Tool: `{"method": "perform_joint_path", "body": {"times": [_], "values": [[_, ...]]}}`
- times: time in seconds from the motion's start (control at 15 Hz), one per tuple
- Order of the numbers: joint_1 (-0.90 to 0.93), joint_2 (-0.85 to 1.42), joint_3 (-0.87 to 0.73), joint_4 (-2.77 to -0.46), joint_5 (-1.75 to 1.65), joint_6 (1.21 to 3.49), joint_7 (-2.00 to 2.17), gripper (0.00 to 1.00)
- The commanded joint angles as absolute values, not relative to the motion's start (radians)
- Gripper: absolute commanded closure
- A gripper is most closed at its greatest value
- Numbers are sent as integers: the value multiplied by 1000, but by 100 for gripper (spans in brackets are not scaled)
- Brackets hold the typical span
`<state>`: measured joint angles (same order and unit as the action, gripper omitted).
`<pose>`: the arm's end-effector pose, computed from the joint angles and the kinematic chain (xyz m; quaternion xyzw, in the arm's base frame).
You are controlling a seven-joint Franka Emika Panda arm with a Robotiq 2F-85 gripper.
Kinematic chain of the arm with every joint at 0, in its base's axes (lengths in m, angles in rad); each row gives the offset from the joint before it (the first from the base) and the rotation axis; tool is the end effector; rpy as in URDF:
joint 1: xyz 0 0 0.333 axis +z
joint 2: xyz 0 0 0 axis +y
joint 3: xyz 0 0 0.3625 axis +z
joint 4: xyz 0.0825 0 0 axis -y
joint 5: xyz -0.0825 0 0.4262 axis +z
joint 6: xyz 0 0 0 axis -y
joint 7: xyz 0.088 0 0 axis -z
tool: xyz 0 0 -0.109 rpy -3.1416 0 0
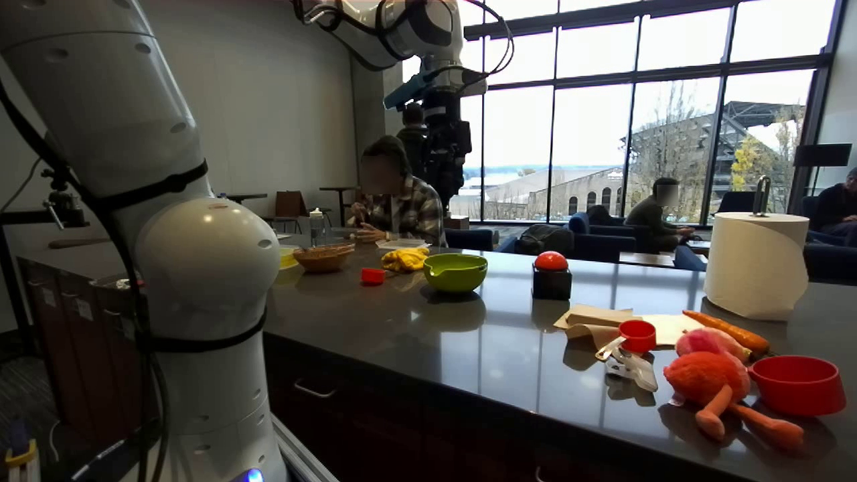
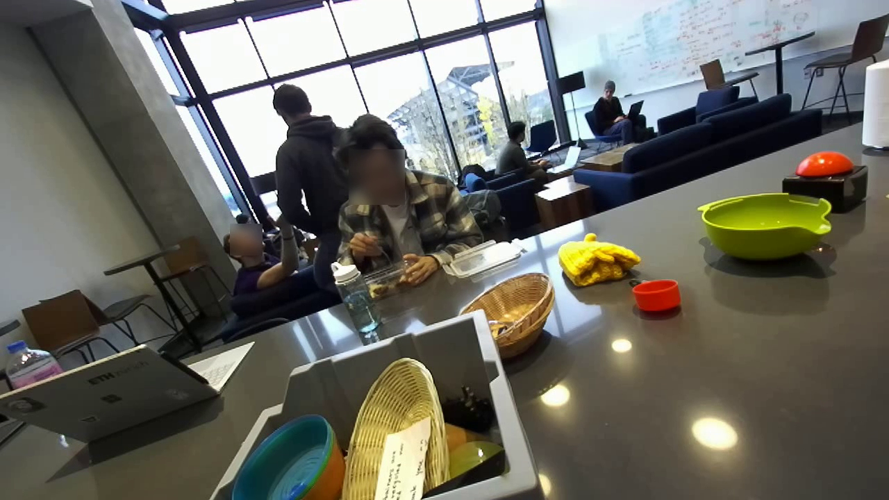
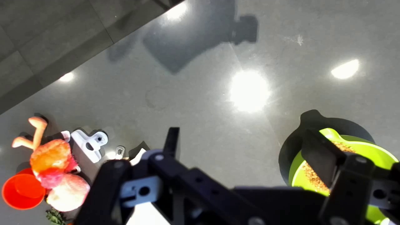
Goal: Pick up the red toy pot and put it in the green bowl
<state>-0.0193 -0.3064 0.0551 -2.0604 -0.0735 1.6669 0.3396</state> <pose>0.4816 0.0129 0.5909 0.9871 -0.1476 -0.0347 0.0520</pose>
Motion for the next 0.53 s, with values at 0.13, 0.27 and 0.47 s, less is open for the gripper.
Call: {"method": "perform_joint_path", "body": {"times": [0.13, 0.27, 0.47], "values": [[-21, -321, 50, -2058, -38, 1656, 340, 0], [-21, -322, 50, -2059, -35, 1658, 340, 0], [-21, -320, 52, -2057, -38, 1659, 343, 0]]}}
